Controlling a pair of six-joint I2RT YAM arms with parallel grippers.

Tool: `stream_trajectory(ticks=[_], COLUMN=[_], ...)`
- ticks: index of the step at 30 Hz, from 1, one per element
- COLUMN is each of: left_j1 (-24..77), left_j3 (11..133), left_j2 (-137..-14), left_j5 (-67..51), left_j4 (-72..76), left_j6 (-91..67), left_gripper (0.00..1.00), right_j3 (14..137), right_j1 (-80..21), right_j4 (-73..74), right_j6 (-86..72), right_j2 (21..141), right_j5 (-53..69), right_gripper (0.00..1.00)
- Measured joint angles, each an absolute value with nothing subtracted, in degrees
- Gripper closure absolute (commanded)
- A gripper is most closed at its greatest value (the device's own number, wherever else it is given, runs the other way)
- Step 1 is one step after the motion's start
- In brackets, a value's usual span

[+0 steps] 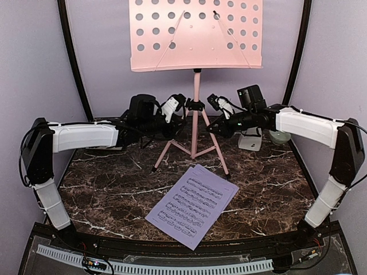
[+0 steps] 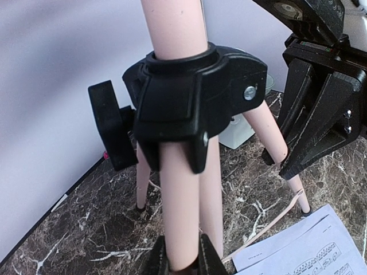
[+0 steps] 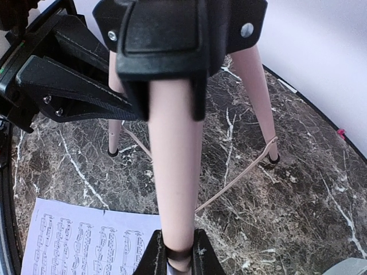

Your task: Set up the instrument practice props

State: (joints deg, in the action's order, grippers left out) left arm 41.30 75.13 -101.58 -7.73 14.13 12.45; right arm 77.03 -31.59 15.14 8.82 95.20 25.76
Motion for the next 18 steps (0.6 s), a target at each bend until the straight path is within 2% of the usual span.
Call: stream_trajectory(ticks=[13, 15, 18], left_j1=[40.27, 40.27, 40.27], left_j3=[76.66, 76.66, 76.66], left_j2=[-104.92, -105.16, -105.23], left_j5=[-10.66, -10.72, -10.72], left_j4=[15.92, 16.45, 16.62], left_j6=[14.98, 14.87, 14.79], left_gripper=[0.98, 0.92, 0.71], right_j3=[75.24, 74.89, 74.65], right_j1=[-31.53, -31.51, -31.51], right_j4=[13.87, 13.28, 12.91], right_j6=[11.11, 11.22, 11.22], right_j2=[94.94, 94.89, 94.76], right_j5=[22.04, 21.82, 21.78], right_gripper=[1.00, 1.00, 0.86])
